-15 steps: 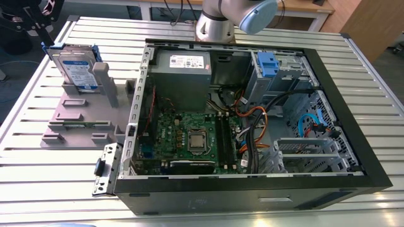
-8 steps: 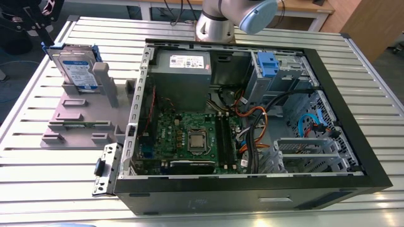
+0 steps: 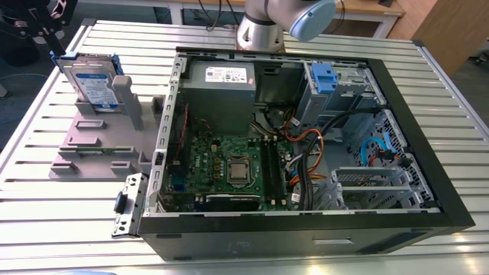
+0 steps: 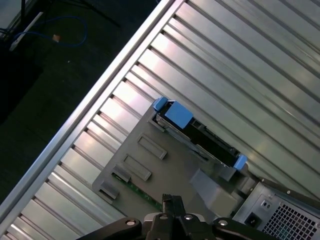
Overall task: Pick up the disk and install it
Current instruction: 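Pick up the disk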
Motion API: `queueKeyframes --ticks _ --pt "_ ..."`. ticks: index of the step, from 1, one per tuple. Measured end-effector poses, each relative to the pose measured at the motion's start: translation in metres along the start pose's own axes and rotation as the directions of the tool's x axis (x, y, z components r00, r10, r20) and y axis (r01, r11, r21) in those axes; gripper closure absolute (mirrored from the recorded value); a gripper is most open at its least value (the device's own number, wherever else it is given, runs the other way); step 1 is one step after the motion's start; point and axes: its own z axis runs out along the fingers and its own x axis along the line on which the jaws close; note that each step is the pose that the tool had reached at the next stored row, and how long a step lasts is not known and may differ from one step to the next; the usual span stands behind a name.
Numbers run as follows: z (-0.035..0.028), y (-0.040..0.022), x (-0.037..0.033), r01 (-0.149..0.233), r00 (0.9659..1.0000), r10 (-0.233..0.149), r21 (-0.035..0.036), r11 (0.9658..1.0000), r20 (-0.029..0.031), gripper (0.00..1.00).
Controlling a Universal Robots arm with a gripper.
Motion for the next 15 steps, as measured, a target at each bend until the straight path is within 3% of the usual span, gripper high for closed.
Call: queueKeyframes --ticks 15 --pt "0.0 0.0 0.0 0.014 0.9999 -0.014 -0.0003 0.9999 -0.0006 0.89"
